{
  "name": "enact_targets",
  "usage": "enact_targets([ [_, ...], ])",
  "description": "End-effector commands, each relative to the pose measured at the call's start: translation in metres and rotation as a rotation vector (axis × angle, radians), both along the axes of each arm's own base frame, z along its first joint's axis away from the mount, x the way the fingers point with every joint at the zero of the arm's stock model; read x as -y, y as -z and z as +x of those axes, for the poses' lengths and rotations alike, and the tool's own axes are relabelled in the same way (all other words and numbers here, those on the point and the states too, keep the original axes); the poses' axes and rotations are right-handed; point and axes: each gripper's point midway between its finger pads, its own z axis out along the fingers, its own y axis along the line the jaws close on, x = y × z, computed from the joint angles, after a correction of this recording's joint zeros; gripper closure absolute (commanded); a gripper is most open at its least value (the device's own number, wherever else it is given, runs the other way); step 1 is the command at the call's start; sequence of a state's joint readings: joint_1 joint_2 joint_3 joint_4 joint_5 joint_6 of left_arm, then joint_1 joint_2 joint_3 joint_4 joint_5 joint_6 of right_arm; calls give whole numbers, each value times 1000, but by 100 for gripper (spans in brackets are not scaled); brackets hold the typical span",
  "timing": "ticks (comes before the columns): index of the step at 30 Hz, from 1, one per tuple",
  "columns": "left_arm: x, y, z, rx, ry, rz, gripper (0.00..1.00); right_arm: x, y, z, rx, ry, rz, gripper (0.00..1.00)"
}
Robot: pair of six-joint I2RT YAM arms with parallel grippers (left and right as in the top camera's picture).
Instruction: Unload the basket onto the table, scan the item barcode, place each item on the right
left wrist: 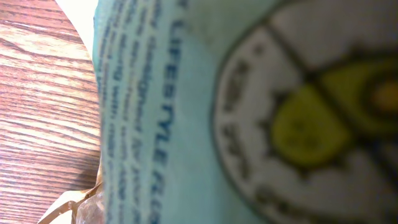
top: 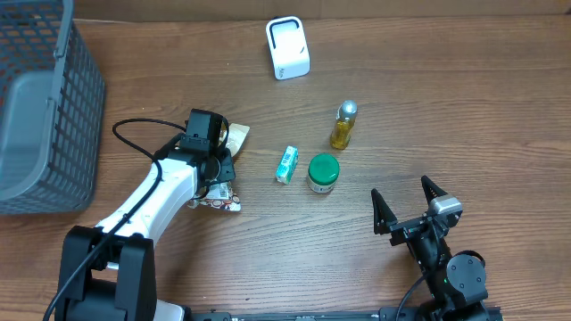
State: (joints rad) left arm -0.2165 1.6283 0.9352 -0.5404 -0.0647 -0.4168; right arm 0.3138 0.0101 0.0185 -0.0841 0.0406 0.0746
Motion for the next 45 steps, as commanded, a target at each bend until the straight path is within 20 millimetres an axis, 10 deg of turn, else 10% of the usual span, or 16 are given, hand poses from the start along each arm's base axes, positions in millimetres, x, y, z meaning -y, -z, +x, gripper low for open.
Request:
enact_targets([
  [1, -1, 5, -4, -9, -6, 13, 72, 1, 3, 1, 1, 5, -4, 0],
  [16, -5, 18, -2, -27, 25, 56, 67, 1, 3, 1, 1, 5, -4, 0],
  [24, -4, 17, 3, -23, 54, 63, 19, 1, 3, 1, 1, 5, -4, 0],
  [28, -2, 2, 12, -18, 58, 64, 0, 1, 3, 1, 1, 5, -4, 0],
  [45, 27, -103, 51, 49, 200, -19, 0, 1, 3, 1, 1, 5, -4, 0],
])
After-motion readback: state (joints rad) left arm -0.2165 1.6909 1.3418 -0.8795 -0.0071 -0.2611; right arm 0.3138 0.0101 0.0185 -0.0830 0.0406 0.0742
